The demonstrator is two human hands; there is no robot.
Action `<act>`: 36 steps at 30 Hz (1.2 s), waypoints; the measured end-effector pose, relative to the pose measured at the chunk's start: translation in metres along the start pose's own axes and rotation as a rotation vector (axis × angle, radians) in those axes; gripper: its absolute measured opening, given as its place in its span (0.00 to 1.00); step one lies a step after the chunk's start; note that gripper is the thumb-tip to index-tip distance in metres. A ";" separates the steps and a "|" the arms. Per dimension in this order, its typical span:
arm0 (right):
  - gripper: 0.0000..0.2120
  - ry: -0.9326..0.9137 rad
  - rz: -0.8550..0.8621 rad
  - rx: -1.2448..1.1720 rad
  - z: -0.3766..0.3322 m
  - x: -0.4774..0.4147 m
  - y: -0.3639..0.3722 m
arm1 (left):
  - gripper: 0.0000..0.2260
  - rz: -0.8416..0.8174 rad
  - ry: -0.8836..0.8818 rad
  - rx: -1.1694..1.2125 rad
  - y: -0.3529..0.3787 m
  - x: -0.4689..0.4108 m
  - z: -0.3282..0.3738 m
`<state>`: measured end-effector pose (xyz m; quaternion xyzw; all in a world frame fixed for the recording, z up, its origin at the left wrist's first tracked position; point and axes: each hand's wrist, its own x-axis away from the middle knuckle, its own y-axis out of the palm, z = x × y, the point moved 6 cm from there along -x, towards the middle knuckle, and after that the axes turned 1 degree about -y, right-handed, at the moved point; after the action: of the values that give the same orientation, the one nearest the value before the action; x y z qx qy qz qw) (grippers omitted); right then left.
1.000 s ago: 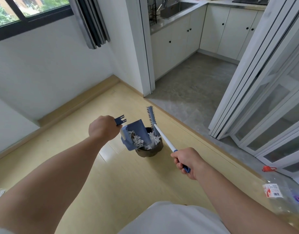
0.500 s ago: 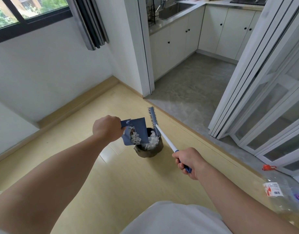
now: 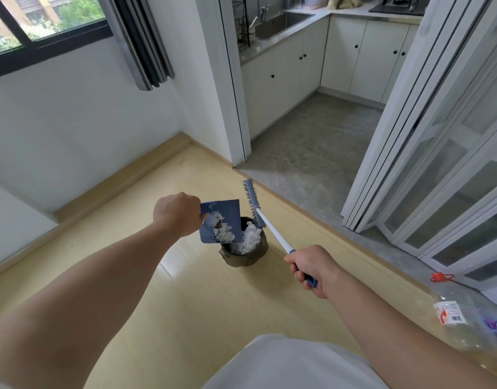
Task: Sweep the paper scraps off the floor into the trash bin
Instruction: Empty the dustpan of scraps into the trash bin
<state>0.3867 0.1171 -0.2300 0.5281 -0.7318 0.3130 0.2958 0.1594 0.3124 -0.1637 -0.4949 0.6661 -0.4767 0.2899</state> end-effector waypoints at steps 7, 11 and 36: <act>0.06 0.026 0.008 0.001 0.002 -0.002 0.000 | 0.14 -0.003 0.019 -0.023 0.000 -0.001 0.008; 0.06 0.024 0.010 -0.009 0.002 -0.003 0.000 | 0.15 -0.010 -0.023 0.019 -0.001 -0.002 0.001; 0.06 0.017 0.009 -0.037 -0.005 -0.013 0.000 | 0.13 -0.016 0.013 -0.010 -0.002 -0.008 0.008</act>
<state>0.3902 0.1288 -0.2365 0.5169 -0.7372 0.3052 0.3103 0.1700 0.3172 -0.1655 -0.4986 0.6664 -0.4788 0.2795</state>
